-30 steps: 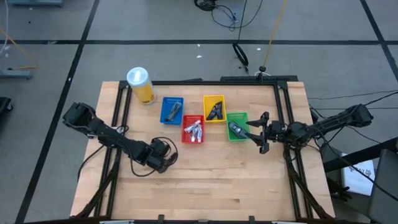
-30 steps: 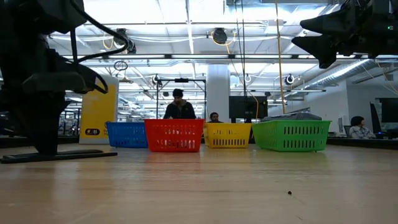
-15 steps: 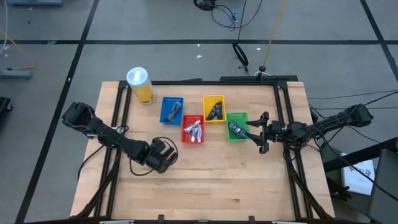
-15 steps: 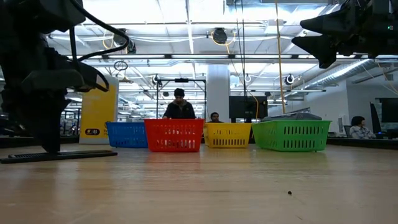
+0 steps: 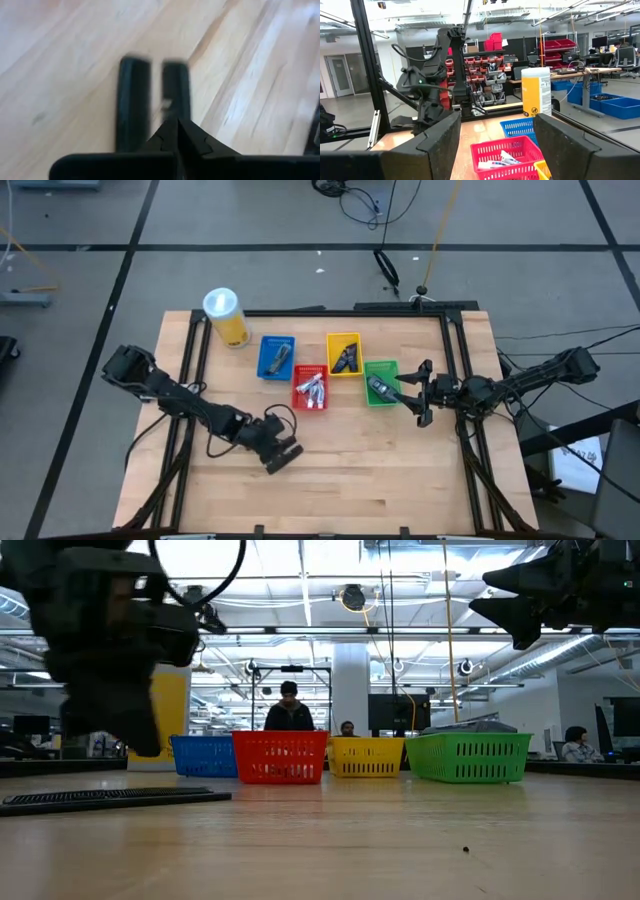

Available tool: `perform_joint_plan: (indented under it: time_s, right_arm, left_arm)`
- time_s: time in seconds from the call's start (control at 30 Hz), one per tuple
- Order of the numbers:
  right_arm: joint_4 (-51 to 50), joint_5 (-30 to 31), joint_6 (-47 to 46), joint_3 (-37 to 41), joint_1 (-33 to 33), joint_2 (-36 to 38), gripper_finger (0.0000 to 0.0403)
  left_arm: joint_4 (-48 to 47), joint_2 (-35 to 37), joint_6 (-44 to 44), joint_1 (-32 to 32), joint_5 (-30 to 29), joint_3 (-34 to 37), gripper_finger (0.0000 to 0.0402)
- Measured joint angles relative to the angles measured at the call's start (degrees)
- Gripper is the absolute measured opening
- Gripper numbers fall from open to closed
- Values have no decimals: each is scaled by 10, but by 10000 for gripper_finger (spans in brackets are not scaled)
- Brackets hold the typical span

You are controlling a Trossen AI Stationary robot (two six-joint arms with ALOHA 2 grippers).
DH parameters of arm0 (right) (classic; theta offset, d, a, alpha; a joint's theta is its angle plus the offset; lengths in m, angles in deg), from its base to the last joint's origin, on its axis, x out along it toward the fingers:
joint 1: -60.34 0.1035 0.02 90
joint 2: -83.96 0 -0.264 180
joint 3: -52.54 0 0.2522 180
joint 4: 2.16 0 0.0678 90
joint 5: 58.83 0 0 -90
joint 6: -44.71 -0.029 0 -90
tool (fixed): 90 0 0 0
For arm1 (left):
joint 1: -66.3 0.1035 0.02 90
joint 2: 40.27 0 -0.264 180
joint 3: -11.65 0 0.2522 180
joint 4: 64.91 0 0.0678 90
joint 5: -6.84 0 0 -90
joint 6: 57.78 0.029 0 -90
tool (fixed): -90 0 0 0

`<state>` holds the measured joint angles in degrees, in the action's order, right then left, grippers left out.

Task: Pick & Place Travel size toiletries
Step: Put the black comb into the blue bin

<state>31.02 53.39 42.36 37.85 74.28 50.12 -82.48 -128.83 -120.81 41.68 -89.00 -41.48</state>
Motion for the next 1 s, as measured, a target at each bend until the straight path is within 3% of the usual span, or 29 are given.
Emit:
perform_joint_plan:
  time_s: [0.17,0.3,0.37,0.53,0.7,1.0]
  right_arm:
    - [0,-3,-9,0,0,0,242]
    - [-12,-27,-3,-28,9,-19,242]
    - [-74,-22,2,-60,25,-50,242]
    - [-167,29,11,-203,62,-192,229]
    - [-196,29,48,-341,69,-364,210]
    - [-207,-55,77,-532,55,-622,184]
  left_arm:
    - [73,-17,63,15,-6,-1,0]
    - [63,-17,140,11,-14,-1,0]
    - [40,-7,161,-1,-39,-1,0]
    - [-86,6,136,-20,-46,-24,0]
    - [-203,8,87,-34,-18,-43,0]
    - [-248,7,52,-60,-12,-42,0]
